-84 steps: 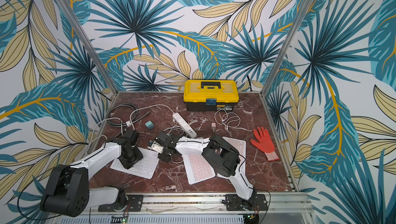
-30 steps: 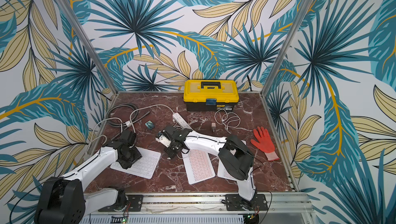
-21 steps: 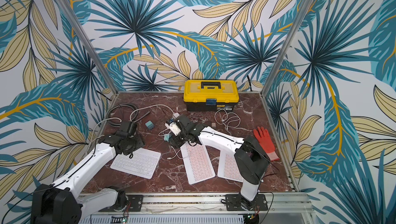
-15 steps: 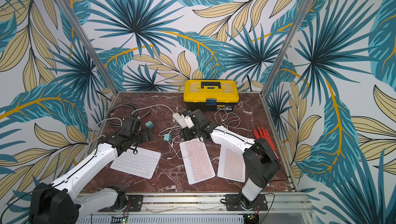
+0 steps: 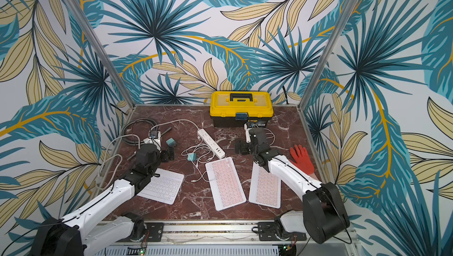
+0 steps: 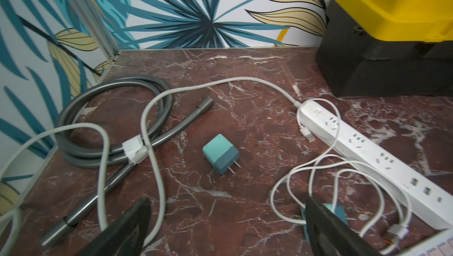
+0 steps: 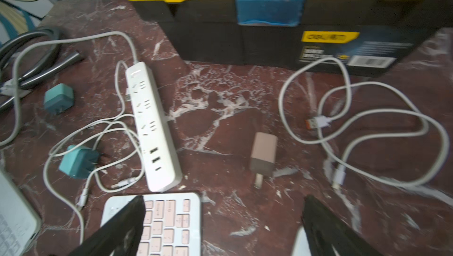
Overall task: Unplug the wireless keyboard
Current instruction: Reset both arms
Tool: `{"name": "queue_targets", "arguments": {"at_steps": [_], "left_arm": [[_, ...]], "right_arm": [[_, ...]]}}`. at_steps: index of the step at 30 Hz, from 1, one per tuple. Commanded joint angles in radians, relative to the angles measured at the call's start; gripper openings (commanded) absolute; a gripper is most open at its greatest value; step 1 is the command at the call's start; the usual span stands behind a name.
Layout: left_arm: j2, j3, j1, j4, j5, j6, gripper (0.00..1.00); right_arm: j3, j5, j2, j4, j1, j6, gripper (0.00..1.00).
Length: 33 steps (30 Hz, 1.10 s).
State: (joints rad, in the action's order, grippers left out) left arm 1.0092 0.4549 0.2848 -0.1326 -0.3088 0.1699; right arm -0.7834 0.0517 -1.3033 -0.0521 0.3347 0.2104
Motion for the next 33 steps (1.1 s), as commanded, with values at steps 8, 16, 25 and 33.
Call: {"name": "queue_targets", "arguments": {"at_steps": [8, 16, 25, 33], "left_arm": [[0.112, -0.106, -0.184, -0.386, 0.055, -0.141, 0.99], [0.464, -0.069, -0.226, -0.701, 0.101, -0.188, 0.99], [0.536, -0.088, -0.286, -0.812, 0.075, -0.109, 0.99], [0.531, -0.09, -0.286, -0.812, 0.079, -0.11, 0.99]], "right_arm": [[0.268, 0.195, 0.222, 0.228, -0.198, 0.088, 0.99], [0.308, 0.343, 0.249, 0.283, -0.221, -0.024, 0.99], [0.448, 0.395, 0.181, 0.62, -0.249, -0.121, 0.99], [0.458, 0.194, -0.124, 0.982, -0.303, -0.146, 0.99]]}}
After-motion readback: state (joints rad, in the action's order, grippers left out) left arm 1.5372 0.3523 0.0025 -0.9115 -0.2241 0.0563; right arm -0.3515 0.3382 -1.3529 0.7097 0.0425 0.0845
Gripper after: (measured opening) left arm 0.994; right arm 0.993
